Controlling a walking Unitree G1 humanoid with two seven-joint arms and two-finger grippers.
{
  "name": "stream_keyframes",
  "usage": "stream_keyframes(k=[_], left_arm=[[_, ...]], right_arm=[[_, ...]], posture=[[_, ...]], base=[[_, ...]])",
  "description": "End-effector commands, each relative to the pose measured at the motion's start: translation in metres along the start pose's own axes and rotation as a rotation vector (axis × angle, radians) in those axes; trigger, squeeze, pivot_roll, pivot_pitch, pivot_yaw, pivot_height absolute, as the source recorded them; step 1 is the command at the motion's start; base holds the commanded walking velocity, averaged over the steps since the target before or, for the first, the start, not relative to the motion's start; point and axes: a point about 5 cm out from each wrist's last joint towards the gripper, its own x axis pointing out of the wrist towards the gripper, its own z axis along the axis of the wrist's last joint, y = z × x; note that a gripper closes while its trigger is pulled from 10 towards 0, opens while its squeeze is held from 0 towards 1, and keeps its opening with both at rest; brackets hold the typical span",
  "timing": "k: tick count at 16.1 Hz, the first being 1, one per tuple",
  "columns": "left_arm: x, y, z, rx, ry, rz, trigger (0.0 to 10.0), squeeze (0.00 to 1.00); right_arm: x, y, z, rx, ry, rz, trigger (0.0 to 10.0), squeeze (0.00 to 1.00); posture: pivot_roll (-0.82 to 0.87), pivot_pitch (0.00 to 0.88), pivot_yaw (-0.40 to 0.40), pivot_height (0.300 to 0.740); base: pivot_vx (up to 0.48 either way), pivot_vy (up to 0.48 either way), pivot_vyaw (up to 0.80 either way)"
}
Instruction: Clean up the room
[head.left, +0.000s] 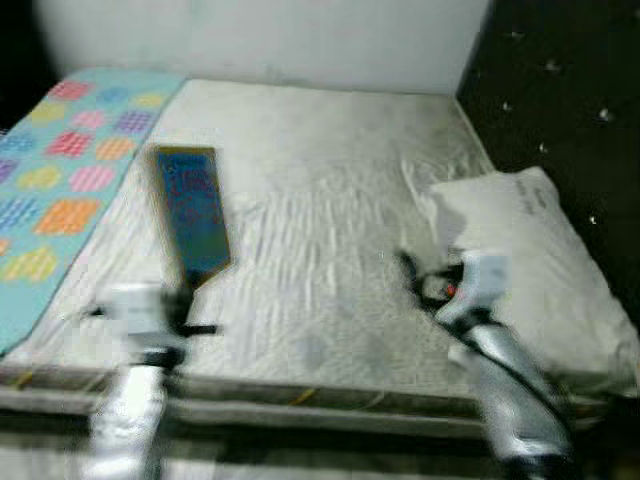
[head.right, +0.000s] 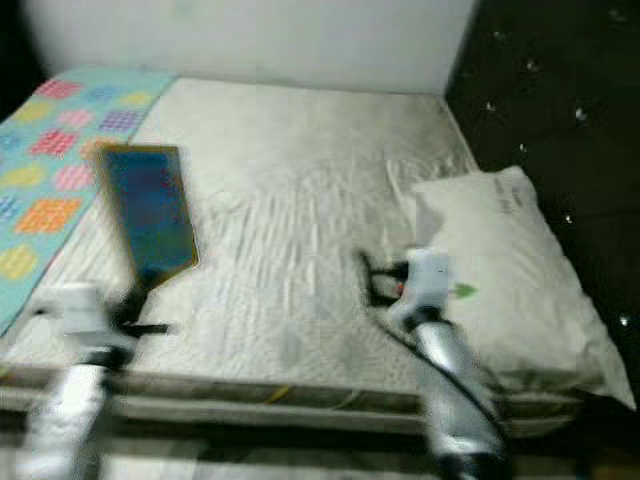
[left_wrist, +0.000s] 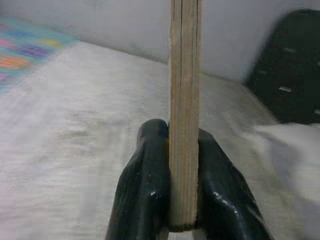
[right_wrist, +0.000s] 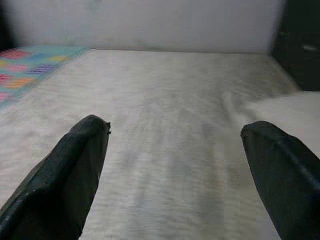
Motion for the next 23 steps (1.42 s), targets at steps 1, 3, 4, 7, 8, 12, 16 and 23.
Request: stream_keyframes(k=[1,3,4,7,8,12,16,23], left_arm=[[0.0004,0.0060,0.0124,0.033,-0.046,0.004,10.0,0.00],[0.0014,0.0080,0.0111,0.043,-0.044,0.049,10.0,0.00],[0.0018,0.0088,0.0092,0.032,-0.030,0.065,10.0,0.00],[0.0022,0.0084,0.0090,0.034,-0.028,0.062,10.0,0.00],[0.0026,0.0079,0.0089,0.034,-0.027,0.061,10.0,0.00],[0.0034,0.0065,0.0087,0.026,-0.023,0.056,10.0,0.00],[0.0045,0.0049,0.0089,0.025,-0.025,0.049,10.0,0.00],[0.0051,0.0039,0.0091,0.025,-0.026,0.042,10.0,0.00]], right_arm=[[0.0036,0.0066,0.0062,0.007,-0.029,0.016,10.0,0.00],[0.0036,0.0061,0.0062,0.005,-0.029,0.013,10.0,0.00],[0.0037,0.0057,0.0062,0.005,-0.029,0.010,10.0,0.00],[0.0041,0.0048,0.0059,0.010,-0.028,0.003,10.0,0.00],[0.0044,0.0045,0.0059,0.012,-0.027,0.002,10.0,0.00],[0.0047,0.0042,0.0058,0.011,-0.026,-0.001,10.0,0.00],[0.0062,0.0040,0.0066,0.012,-0.027,-0.002,10.0,0.00],[0.0078,0.0050,0.0072,0.013,-0.030,0.001,10.0,0.00]], posture=[[-0.01,0.094,-0.041,0.740],[-0.01,0.094,-0.041,0.740],[-0.01,0.094,-0.041,0.740],[-0.01,0.091,-0.041,0.740],[-0.01,0.091,-0.041,0.740],[-0.01,0.090,-0.042,0.740],[-0.01,0.089,-0.043,0.740],[-0.01,0.085,-0.044,0.740]], base=[[0.274,0.000,0.00],[0.000,0.000,0.00],[0.000,0.000,0.00],[0.000,0.000,0.00],[0.000,0.000,0.00],[0.000,-0.215,0.00],[0.000,-0.361,0.00],[0.000,-0.405,-0.12]])
